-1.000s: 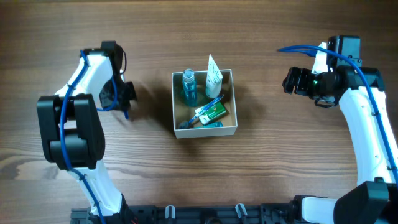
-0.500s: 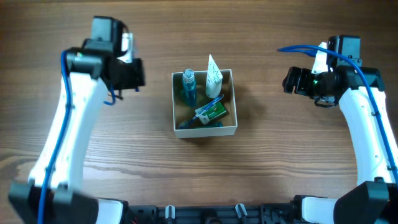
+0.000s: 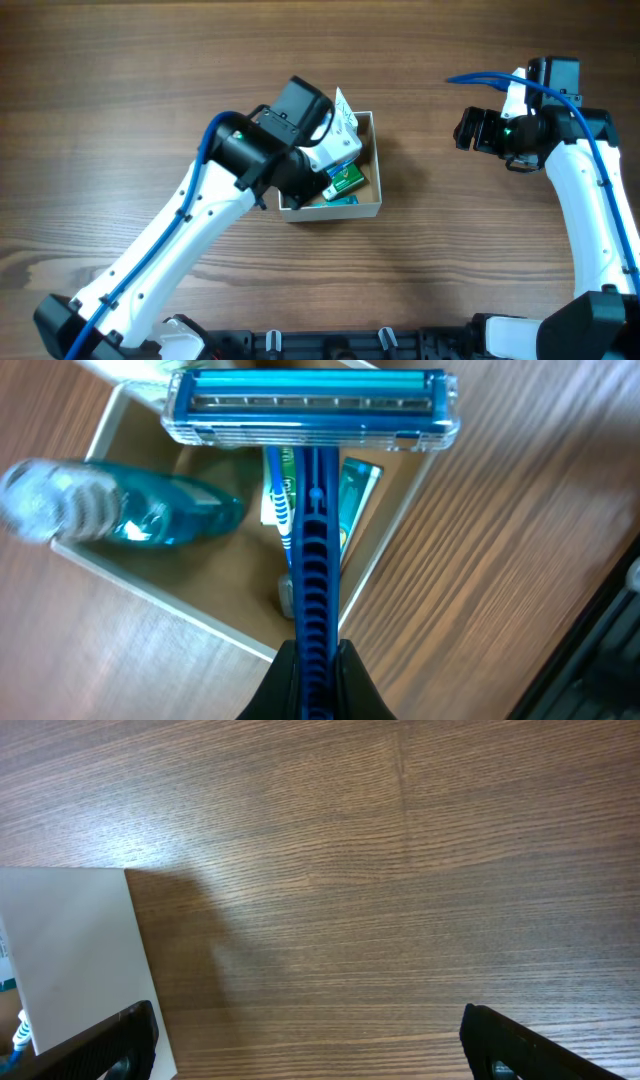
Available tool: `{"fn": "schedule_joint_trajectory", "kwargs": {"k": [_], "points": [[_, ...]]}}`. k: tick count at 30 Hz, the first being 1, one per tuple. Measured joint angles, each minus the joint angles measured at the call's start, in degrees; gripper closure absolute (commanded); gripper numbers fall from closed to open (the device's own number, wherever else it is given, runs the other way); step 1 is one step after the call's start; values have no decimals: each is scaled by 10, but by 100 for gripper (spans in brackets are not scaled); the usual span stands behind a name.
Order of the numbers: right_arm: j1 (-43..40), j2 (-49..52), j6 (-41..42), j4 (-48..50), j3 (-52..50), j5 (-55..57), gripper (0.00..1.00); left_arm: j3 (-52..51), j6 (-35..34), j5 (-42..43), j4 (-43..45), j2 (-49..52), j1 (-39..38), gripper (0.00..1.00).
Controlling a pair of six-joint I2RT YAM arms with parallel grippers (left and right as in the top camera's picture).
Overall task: Pack container
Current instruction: 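Carry the razor right and lower it into the box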
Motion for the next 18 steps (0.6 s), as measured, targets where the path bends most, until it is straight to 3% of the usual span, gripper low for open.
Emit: {"fn": "schedule_joint_trajectory", "kwargs": {"k": [7, 16, 18], "points": [[0, 0, 0, 0, 0, 0, 2, -3, 97, 0, 40, 41, 3, 96], [0, 0, 0, 0, 0, 0, 2, -5, 126, 0, 57, 120, 16, 94], [0, 0, 0, 0, 0, 0, 2, -5, 128, 0, 57, 133, 24, 30]]}}
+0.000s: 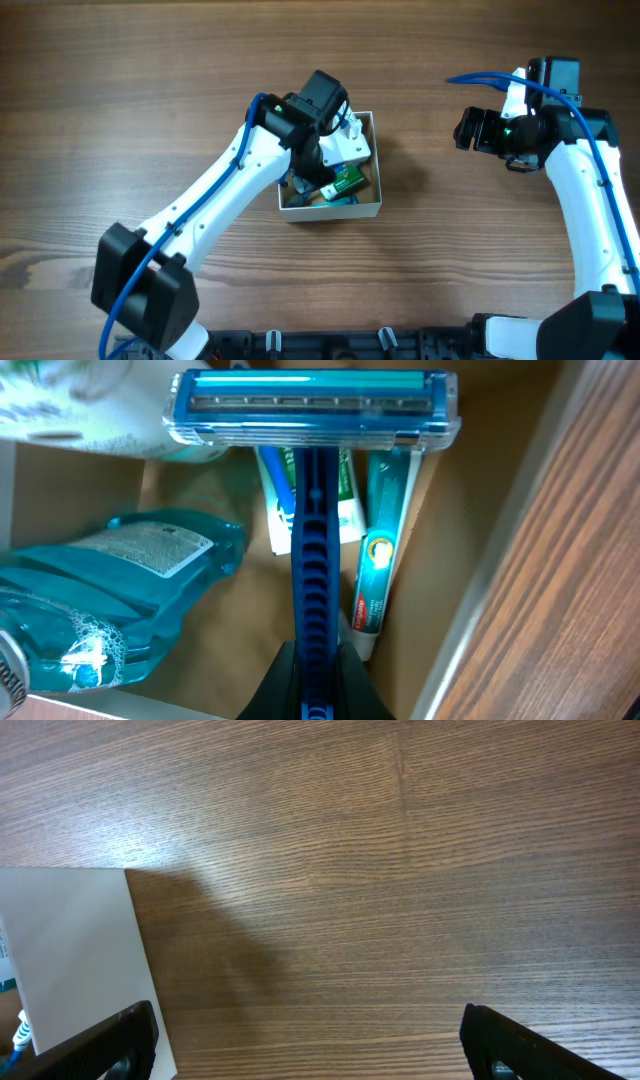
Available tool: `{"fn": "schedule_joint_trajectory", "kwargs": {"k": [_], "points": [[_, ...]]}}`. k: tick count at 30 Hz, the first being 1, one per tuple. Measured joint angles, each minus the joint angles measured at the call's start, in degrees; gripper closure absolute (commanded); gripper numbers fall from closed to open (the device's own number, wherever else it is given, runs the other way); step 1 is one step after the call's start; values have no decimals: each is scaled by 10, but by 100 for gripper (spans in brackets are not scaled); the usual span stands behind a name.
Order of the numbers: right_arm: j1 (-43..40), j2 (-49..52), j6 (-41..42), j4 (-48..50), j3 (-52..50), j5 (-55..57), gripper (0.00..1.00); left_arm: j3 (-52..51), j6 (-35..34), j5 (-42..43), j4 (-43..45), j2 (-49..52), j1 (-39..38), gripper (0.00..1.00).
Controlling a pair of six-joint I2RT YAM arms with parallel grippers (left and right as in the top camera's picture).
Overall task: Pack container
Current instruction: 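Carry the razor right and lower it into the box, then open the left gripper and lift it out of the box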
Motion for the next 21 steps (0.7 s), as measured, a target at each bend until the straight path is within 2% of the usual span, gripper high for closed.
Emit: {"fn": "schedule_joint_trajectory", "kwargs": {"k": [1, 2, 3, 11, 17, 21], "points": [[0, 0, 0, 0, 0, 0, 2, 0, 2, 0, 0, 2, 2, 22], [0, 0, 0, 0, 0, 0, 2, 0, 3, 0, 0, 3, 4, 7], [0, 0, 0, 0, 0, 0, 2, 0, 3, 0, 0, 3, 5, 0], [0, 0, 0, 0, 0, 0, 4, 0, -19, 2, -5, 3, 7, 0], [0, 0, -11, 3, 0, 0, 6, -2, -92, -17, -2, -30, 12, 0], [8, 0, -27, 20, 0, 0, 6, -2, -141, -26, 13, -90, 48, 0]]}}
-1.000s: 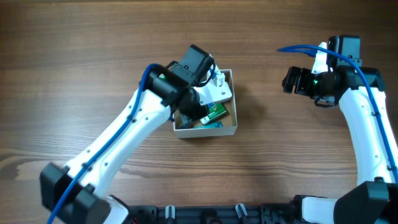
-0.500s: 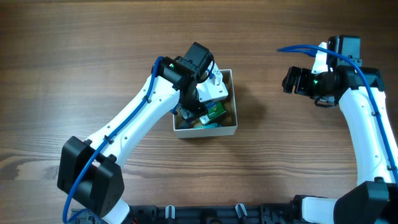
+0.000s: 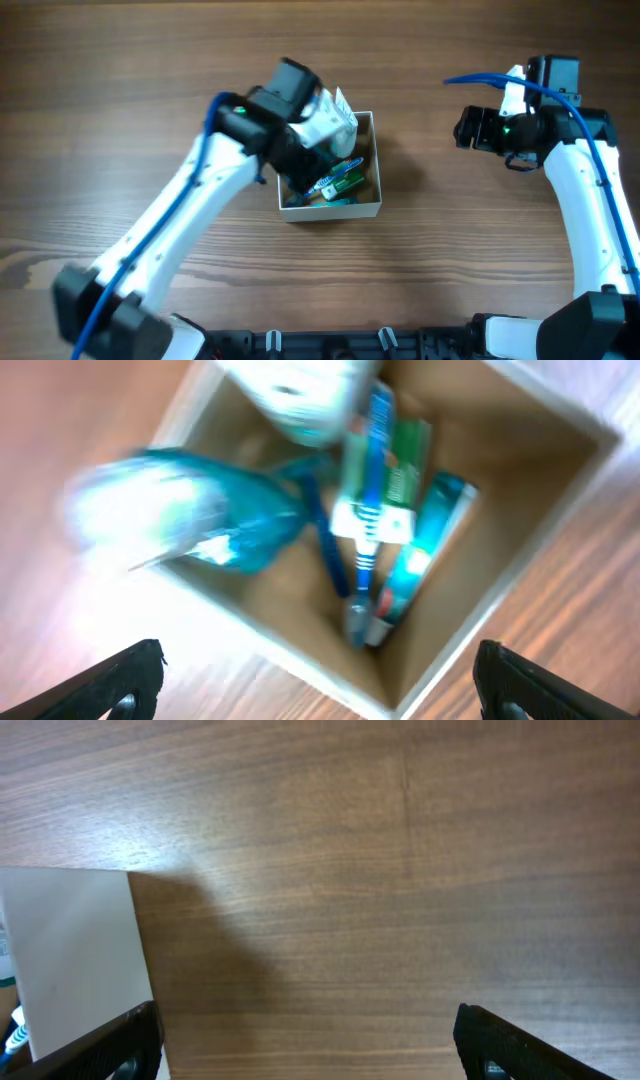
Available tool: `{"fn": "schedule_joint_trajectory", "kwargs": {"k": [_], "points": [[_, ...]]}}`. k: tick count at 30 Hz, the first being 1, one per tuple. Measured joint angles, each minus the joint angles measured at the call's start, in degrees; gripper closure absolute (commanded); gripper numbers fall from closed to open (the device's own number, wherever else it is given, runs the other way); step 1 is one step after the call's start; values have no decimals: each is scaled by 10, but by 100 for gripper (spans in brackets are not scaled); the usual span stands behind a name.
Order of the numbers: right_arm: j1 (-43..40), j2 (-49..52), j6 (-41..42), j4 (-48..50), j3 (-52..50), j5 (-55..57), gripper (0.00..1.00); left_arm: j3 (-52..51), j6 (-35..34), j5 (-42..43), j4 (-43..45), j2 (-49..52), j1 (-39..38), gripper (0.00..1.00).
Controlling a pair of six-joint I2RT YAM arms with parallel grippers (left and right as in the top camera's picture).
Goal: Pack container
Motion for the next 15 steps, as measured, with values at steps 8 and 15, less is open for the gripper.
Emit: {"fn": "schedule_joint_trajectory", "kwargs": {"k": [8, 15], "points": [[77, 0, -54, 83, 0, 0, 0, 0, -135, -9, 56, -53, 160, 0], [107, 0, -93, 138, 0, 0, 0, 0, -211, 15, 62, -48, 246, 0]]}}
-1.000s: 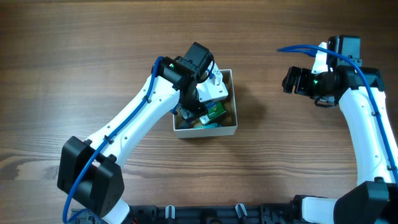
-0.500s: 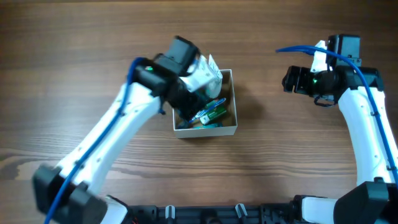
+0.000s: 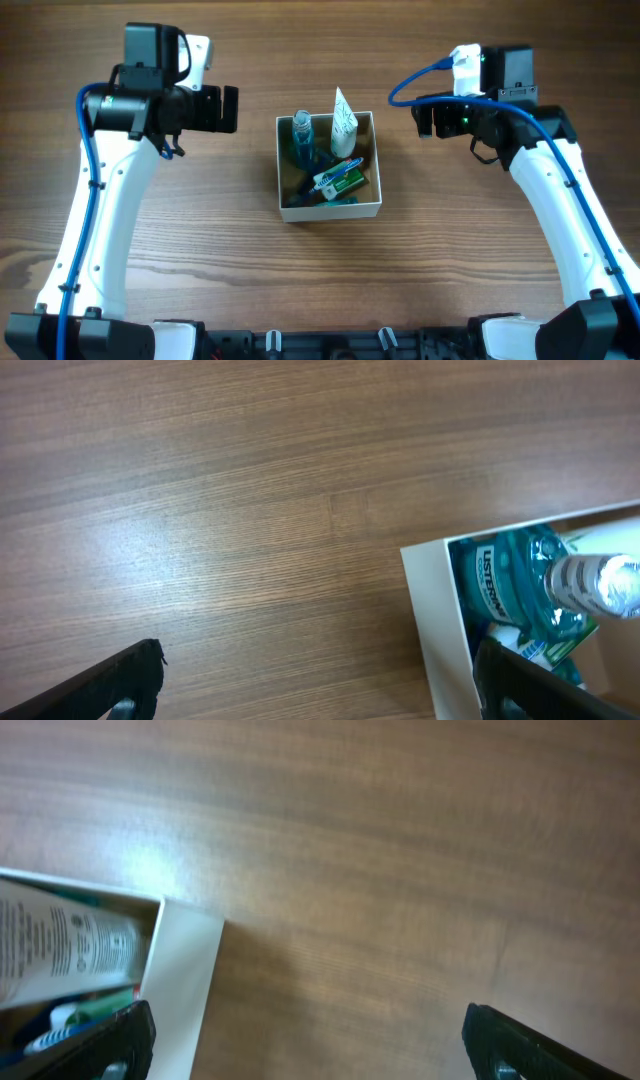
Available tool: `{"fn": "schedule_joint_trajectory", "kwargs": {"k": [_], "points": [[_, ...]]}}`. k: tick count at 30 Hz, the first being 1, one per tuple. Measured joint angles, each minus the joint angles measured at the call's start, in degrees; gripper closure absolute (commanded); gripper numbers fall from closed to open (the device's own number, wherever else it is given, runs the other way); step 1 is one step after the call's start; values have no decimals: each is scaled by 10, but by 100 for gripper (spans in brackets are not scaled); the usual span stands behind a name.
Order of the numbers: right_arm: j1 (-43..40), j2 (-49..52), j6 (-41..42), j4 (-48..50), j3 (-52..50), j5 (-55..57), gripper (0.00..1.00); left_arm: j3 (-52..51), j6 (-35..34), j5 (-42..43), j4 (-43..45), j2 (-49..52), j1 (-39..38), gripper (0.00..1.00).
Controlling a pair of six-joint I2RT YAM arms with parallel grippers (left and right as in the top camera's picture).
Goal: Pack container
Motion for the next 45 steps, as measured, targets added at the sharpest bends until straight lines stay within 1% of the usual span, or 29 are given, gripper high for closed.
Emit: {"fn": "schedule_joint_trajectory", "kwargs": {"k": [3, 8, 10, 13, 15, 18, 21, 24, 27, 31, 36, 41, 45], "points": [[0, 0, -6, 9, 0, 0, 0, 0, -10, 7, 4, 0, 6, 0], [0, -6, 1, -15, 0, 0, 0, 0, -12, 15, 1, -1, 6, 0], [0, -31, 15, -20, 0, 3, 0, 0, -15, 17, -6, -10, 6, 0], [0, -92, 31, -24, -1, 16, 0, -4, -20, 17, -19, -50, 6, 0], [0, -158, 42, -29, -5, 25, 0, -7, -21, 17, -23, -95, 6, 0], [0, -253, 52, -28, -21, 39, 0, -26, -25, 16, -19, -191, 6, 0], [0, -350, 59, -30, -65, 52, 0, -73, -35, 12, -16, -301, 6, 0], [0, -435, 64, -33, -135, 60, 0, -153, -42, 10, -12, -419, 6, 0], [0, -504, 76, -42, -206, 62, 0, -233, -46, 8, -12, -515, 6, 0], [0, -571, 90, -57, -290, 63, 0, -320, -49, 9, -13, -626, 6, 0], [0, -572, 92, -72, -313, 63, 0, -331, -50, 9, -46, -652, 6, 0], [0, -561, 92, -72, -313, 63, 0, -333, -51, 9, -88, -653, 6, 0], [0, -549, 92, -72, -313, 63, 0, -333, -51, 9, -100, -653, 6, 0]]}}
